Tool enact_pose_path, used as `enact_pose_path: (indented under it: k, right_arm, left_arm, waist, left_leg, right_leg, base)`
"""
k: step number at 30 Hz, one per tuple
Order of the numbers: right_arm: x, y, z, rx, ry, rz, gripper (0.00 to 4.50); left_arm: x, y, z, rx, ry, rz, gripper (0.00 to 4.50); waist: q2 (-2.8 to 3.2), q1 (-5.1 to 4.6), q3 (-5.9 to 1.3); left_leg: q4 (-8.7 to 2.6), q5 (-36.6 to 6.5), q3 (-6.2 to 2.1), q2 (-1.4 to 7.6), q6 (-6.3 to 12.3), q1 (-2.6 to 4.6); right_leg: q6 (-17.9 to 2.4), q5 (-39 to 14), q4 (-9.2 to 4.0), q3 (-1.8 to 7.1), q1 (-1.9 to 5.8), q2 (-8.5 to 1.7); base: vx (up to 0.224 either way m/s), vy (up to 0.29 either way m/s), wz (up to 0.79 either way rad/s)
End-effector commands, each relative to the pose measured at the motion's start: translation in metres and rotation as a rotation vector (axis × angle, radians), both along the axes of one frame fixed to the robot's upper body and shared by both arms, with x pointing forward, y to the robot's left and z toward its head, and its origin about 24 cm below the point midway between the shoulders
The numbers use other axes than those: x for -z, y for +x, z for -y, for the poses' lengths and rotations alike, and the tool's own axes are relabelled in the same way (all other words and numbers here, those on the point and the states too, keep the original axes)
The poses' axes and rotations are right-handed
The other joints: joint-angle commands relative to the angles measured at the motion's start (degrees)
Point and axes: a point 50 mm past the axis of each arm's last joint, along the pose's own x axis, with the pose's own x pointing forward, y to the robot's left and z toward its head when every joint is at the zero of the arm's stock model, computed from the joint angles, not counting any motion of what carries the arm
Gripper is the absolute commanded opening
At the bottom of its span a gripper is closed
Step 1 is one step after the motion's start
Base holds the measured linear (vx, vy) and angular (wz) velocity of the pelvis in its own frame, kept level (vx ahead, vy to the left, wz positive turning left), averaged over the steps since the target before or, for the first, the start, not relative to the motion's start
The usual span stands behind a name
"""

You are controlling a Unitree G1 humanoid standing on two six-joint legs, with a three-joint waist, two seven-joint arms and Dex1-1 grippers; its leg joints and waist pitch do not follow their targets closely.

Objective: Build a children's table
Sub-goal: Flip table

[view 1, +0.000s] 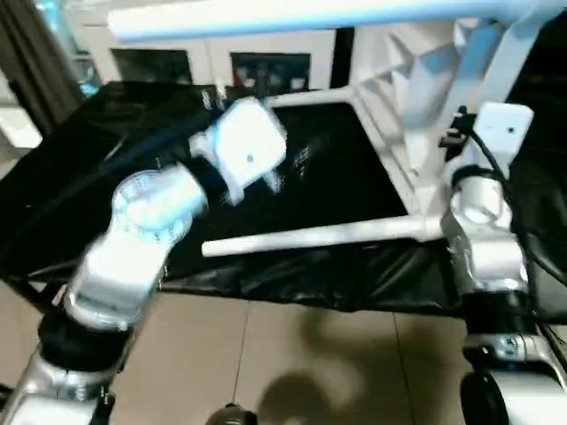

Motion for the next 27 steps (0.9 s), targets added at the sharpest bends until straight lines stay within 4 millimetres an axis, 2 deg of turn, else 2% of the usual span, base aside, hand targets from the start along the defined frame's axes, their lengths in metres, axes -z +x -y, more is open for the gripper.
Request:
enact_pose_path:
  k: [1, 2, 4, 6, 8, 9, 10, 13, 16, 17, 18, 19, 20, 21, 22, 24, 27]
  right_arm:
    - [0.014, 0.005, -0.01, -0.061, 0.004, -0.066, 1.47]
    - [0.017, 0.007, -0.014, -0.097, 0.005, -0.081, 1.47]
    - [0.019, 0.008, -0.016, -0.113, 0.018, -0.085, 1.95]
    - [0.02, 0.009, -0.018, -0.138, 0.037, -0.079, 2.07]
    - [0.02, 0.009, -0.018, -0.148, 0.04, -0.077, 2.26]
    - [0.02, 0.009, -0.019, -0.168, 0.052, -0.072, 2.4]
    - [0.02, 0.009, -0.02, -0.184, 0.058, -0.069, 2.49]
    - [0.021, 0.007, -0.02, -0.212, 0.064, -0.061, 2.49]
    - [0.022, 0.006, -0.02, -0.237, 0.077, -0.058, 2.49]
    - [0.021, 0.002, -0.02, -0.302, 0.094, -0.041, 2.49]
    - [0.02, -0.001, -0.019, -0.347, 0.106, -0.028, 2.49]
    - [0.02, -0.001, -0.019, -0.361, 0.112, -0.025, 2.49]
    - [0.021, -0.002, -0.018, -0.373, 0.116, -0.026, 2.49]
    - [0.022, -0.003, -0.017, -0.407, 0.127, -0.031, 2.49]
    - [0.022, -0.003, -0.017, -0.407, 0.127, -0.031, 2.49]
    - [0.025, -0.007, -0.014, -0.471, 0.101, -0.065, 2.49]
    - [0.028, -0.01, -0.016, -0.527, 0.098, -0.096, 2.49]
  left_arm:
    - [-0.015, -0.004, 0.001, 0.024, 0.007, 0.067, 4.1]
    - [-0.022, -0.006, 0.002, 0.035, 0.009, 0.096, 4.1]
    - [-0.032, -0.008, 0.003, 0.038, 0.013, 0.151, 4.1]
    - [-0.042, -0.011, 0.005, 0.049, 0.002, 0.205, 4.1]
    - [-0.046, -0.012, 0.006, 0.053, -0.004, 0.222, 4.1]
    - [-0.049, -0.01, 0.005, 0.029, 0.004, 0.242, 4.1]
    - [-0.049, -0.008, 0.003, 0.0, 0.026, 0.257, 4.1]
    - [-0.047, -0.001, -0.003, -0.065, 0.067, 0.27, 4.1]
    - [-0.046, 0.006, -0.01, -0.124, 0.107, 0.275, 4.1]
    - [-0.046, 0.013, -0.019, -0.195, 0.142, 0.296, 4.1]
    - [-0.047, 0.019, -0.025, -0.248, 0.153, 0.301, 4.1]
    - [-0.047, 0.021, -0.028, -0.263, 0.155, 0.302, 4.1]
    - [-0.047, 0.023, -0.029, -0.278, 0.16, 0.301, 4.1]
    - [-0.047, 0.029, -0.034, -0.321, 0.175, 0.299, 4.1]
    - [-0.047, 0.029, -0.034, -0.321, 0.175, 0.299, 4.1]
    - [-0.052, 0.04, -0.043, -0.396, 0.199, 0.321, 4.1]
    - [-0.058, 0.047, -0.045, -0.421, 0.205, 0.342, 4.1]
  waist:
    - [-0.67, -0.19, -3.27]
    - [-0.9, -0.26, -3.31]
    - [-0.88, -0.58, -3.28]
    - [-0.99, -0.79, -3.31]
    - [-1.06, -0.92, -3.39]
    - [-1.22, -0.86, -3.39]
    - [-1.14, -0.76, -3.43]
    - [-0.96, -0.76, -3.44]
    - [-0.8, -0.66, -3.48]
    - [-0.45, -0.64, -3.44]
    - [-0.14, -0.65, -3.51]
    - [-0.2, -0.61, -3.52]
    - [-0.39, -0.65, -3.57]
    - [-0.11, -0.61, -3.57]
    - [-0.21, -0.57, -3.63]
    - [0.03, -0.44, -3.62]
    - [-0.09, -0.03, -3.6]
  left_leg:
    - [-4.82, -15.0, -1.82, 2.28, -4.4, 2.69]
    - [-4.79, -14.8, -1.84, 2.31, -3.99, 2.51]
    - [-4.7, -13.7, -1.79, 2.3, -3.44, 2.4]
    - [-4.52, -13.0, -1.66, 2.33, -2.69, 2.41]
    - [-4.5, -12.2, -1.71, 2.31, -2.48, 2.28]
    - [-4.39, -11.8, -1.61, 2.34, -2.07, 2.28]
    - [-4.31, -11.6, -1.57, 2.4, -1.86, 2.41]
    - [-4.2, -10.7, -1.51, 2.37, -1.3, 2.43]
    - [-4.23, -11.1, -1.56, 2.48, -1.75, 2.63]
    - [-4.3, -12.2, -1.53, 2.44, -1.85, 2.7]
    - [-4.32, -12.6, -1.69, 2.44, -2.0, 2.66]
    - [-4.31, -12.9, -1.65, 2.47, -2.02, 2.8]
    - [-4.37, -12.4, -1.75, 2.51, -2.05, 2.68]
    - [-4.35, -12.4, -1.7, 2.46, -1.9, 2.74]
    - [-4.25, -12.3, -1.72, 2.53, -1.88, 2.77]
    - [-4.28, -12.0, -1.72, 2.5, -1.79, 2.76]
    - [-4.24, -11.7, -1.74, 2.51, -1.57, 2.81]
  right_leg:
    - [-6.3, -5.7, -4.5, 1.26, 0.6, -2.29]
    - [-6.7, -5.5, -4.38, 1.25, 0.79, -2.48]
    - [-7.2, -4.0, -4.31, 1.2, 0.91, -2.36]
    - [-7.9, -2.8, -4.26, 1.22, 0.99, -2.42]
    - [-8.6, -2.3, -4.09, 1.08, 1.23, -2.39]
    - [-8.9, -1.5, -4.09, 1.12, 1.22, -2.35]
    - [-9.0, -1.2, -4.08, 1.16, 1.14, -2.36]
    - [-9.2, -0.4, -4.0, 1.12, 1.04, -2.18]
    - [-9.5, -0.5, -3.92, 1.16, 0.95, -2.17]
    - [-9.5, -0.5, -4.12, 1.17, 0.8, -2.05]
    - [-9.4, -0.2, -3.93, 1.18, 0.99, -2.13]
    - [-9.3, 0.0, -4.04, 1.18, 0.85, -2.06]
    - [-9.8, 1.1, -3.86, 1.14, 1.07, -2.13]
    - [-10.3, 1.6, -3.93, 1.09, 0.97, -2.08]
    - [-10.6, 1.9, -3.83, 1.12, 1.01, -2.18]
    - [-11.1, 2.1, -3.84, 1.07, 1.05, -2.16]
    - [-11.5, 2.5, -3.82, 1.11, 1.12, -2.34]
  base:
    - [0.0, 0.0, 0.0]
    - [0.0, 0.0, 0.0]
    - [0.0, 0.0, 0.0]
    - [0.0, 0.0, 0.0]
    - [0.0, 0.0, 0.0]
    - [0.0, 0.0, 0.0]
    - [0.0, 0.0, 0.0]
    - [0.0, 0.0, 0.0]
    - [0.0, 0.0, 0.0]
    - [0.0, 0.0, 0.0]
    - [0.0, 0.0, 0.0]
    - [0.0, 0.0, 0.0]
    - [0.0, 0.0, 0.0]
    - [0.0, 0.0, 0.0]
    - [0.0, 0.0, 0.0]
    - [0.0, 0.0, 0.0]
    - [0.0, 0.0, 0.0]
